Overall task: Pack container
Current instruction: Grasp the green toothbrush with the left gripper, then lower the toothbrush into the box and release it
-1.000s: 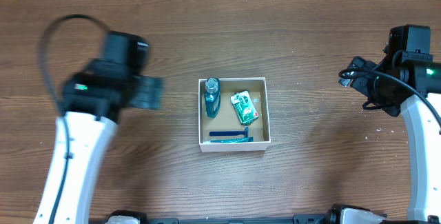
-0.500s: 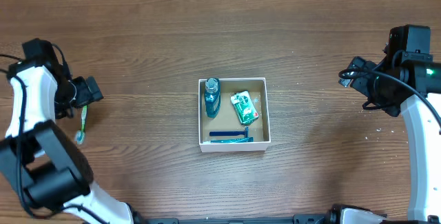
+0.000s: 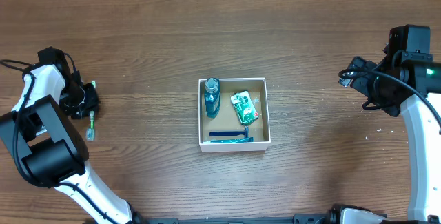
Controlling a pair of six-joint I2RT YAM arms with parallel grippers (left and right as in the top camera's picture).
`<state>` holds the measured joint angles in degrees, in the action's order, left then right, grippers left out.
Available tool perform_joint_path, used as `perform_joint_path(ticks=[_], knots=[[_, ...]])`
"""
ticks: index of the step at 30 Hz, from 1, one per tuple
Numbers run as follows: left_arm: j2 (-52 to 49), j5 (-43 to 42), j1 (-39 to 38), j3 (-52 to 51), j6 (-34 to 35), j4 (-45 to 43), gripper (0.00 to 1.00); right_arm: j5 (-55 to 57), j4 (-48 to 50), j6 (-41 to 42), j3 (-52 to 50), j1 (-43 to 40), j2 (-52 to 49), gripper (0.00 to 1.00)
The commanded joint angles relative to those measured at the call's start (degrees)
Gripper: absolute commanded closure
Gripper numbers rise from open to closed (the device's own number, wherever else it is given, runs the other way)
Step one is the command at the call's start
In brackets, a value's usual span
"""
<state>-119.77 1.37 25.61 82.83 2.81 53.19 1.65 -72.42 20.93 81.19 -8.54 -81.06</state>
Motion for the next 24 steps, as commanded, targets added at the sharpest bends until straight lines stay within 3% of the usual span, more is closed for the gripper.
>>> perform_joint_path(ticks=[1,7,10,12,17,20,24], knots=[[-3.2,0.4,0.2,-0.7,-0.2,0.2,0.96,-0.2,0.5,-0.4,0.1,-0.2,0.3,0.00],[-1.8,-1.8,-0.1,0.9,0.0,3.2,0.96,-0.3,0.8,-1.2,0.1,-0.2,0.3,0.00],[6.2,-4.0,-2.5,3.0,-0.8,5.3,0.96,-0.3,0.9,-1.2,0.1,-0.2,0.3,0.00],[21.7,-6.6,-11.0,3.1,-4.0,5.2,0.96,-0.3,1.0,-1.2,0.1,-0.2,0.3,0.00],[35.0,-9.1,-26.9,3.1,-12.2,5.5,0.96,-0.5,1.4,-1.2,0.1,-0.2,0.3,0.00],[39.0,-8.8,-40.8,3.1,-17.8,6.5,0.96,-0.5,1.4,-1.2,0.1,-0.2,0.3,0.00],[37.2,-8.4,-56.0,3.0,-20.8,7.1,0.96,-0.5,1.4,-1.2,0.1,-0.2,0.3,0.00]])
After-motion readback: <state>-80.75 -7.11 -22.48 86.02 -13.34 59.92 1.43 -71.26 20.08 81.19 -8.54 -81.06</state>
